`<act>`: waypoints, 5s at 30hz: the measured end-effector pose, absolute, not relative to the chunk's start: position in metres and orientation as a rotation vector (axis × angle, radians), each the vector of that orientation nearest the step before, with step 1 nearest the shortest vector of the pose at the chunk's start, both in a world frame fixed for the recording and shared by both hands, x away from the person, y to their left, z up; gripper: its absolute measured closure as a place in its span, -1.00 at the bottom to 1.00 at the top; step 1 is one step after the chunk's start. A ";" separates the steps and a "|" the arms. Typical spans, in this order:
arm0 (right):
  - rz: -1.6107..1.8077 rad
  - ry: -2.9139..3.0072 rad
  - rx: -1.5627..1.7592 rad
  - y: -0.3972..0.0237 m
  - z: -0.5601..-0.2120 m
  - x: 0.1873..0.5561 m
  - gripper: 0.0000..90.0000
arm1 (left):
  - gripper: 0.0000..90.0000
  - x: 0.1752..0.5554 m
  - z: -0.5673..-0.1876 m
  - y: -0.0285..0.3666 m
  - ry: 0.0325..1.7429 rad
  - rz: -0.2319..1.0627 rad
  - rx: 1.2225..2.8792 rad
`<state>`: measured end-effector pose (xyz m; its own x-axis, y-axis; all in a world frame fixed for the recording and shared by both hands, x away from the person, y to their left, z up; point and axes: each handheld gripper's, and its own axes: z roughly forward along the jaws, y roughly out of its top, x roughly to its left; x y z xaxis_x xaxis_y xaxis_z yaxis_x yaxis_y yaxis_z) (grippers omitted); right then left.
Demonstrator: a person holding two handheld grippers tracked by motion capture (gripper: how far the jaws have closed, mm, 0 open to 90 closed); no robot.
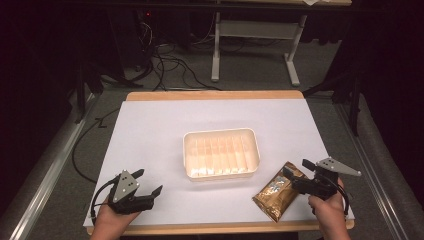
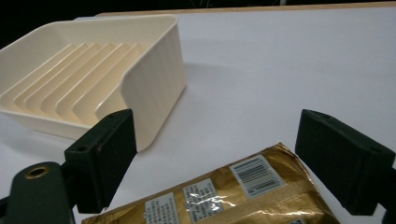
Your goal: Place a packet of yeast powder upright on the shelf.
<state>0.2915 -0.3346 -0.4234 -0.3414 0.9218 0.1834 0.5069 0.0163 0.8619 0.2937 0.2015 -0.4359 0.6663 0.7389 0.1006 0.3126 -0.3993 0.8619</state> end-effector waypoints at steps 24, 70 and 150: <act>1.295 1.819 1.609 -0.379 -0.453 0.293 -0.59 | -0.53 0.294 -0.435 0.202 0.814 0.606 1.989; 1.669 1.800 2.137 -0.403 -0.497 0.301 0.45 | -0.51 0.294 -0.436 0.199 0.783 0.609 2.016; 1.548 1.557 1.465 -0.386 -0.389 0.267 0.99 | -0.51 0.295 -0.438 0.197 0.780 0.606 2.027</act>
